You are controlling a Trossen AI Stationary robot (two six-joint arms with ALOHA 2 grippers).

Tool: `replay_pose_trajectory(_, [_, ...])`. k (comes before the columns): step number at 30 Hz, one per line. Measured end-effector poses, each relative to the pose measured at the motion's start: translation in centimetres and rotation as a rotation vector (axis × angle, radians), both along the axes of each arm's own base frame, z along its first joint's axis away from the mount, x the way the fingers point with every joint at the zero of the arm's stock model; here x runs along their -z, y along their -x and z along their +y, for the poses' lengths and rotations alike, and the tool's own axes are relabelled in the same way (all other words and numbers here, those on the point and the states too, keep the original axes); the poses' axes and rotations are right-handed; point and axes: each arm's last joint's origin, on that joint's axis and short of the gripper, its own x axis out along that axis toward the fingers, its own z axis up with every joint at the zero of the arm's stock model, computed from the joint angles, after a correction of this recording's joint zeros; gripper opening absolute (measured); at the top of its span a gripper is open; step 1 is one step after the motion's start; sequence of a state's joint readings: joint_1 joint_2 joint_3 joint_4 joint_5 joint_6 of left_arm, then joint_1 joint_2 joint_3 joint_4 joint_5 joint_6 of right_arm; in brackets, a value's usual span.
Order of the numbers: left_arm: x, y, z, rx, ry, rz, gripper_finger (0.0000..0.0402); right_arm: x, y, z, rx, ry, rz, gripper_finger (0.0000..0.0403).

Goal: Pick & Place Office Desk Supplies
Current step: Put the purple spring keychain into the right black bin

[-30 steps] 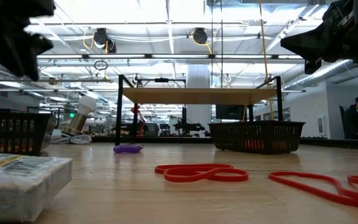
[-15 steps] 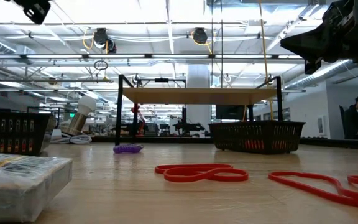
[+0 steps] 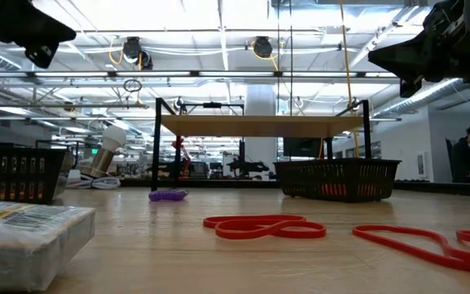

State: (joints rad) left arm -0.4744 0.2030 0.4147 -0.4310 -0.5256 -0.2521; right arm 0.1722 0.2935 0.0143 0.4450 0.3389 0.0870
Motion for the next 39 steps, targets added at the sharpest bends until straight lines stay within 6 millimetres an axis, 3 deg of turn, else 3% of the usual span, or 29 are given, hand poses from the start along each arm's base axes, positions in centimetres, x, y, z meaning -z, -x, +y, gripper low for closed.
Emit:
replay_pose_trajectory(9, [3.0,-0.2,0.0,0.028,-0.068,-0.096,0.0002,0.1,0.0,0.0,0.000,0.006,0.007,0.0004])
replay_pose_trajectory(14, [4.8,-0.2,0.3,-0.009,-0.012,-0.099,0.0002,0.2,-0.1,0.0,0.001,0.008,0.019,0.0004])
replay_pose_trajectory(24, [7.2,-1.4,-0.2,0.099,-0.001,-0.198,0.0001,0.0,-0.3,0.0,0.002,0.015,0.001,0.0004])
replay_pose_trajectory(29, [7.0,-1.6,0.3,-0.004,0.155,-0.194,0.0002,0.0,-0.4,0.1,0.002,0.018,0.002,0.0004])
replay_pose_trajectory(33, [5.6,-2.2,0.3,-0.033,0.205,-0.091,0.0002,-0.1,-0.4,0.1,0.003,0.020,-0.011,0.0004])
replay_pose_trajectory(39, [2.9,-5.7,-0.6,-0.029,0.191,0.106,0.0006,-0.2,-0.6,0.1,0.004,0.024,-0.019,0.0004])
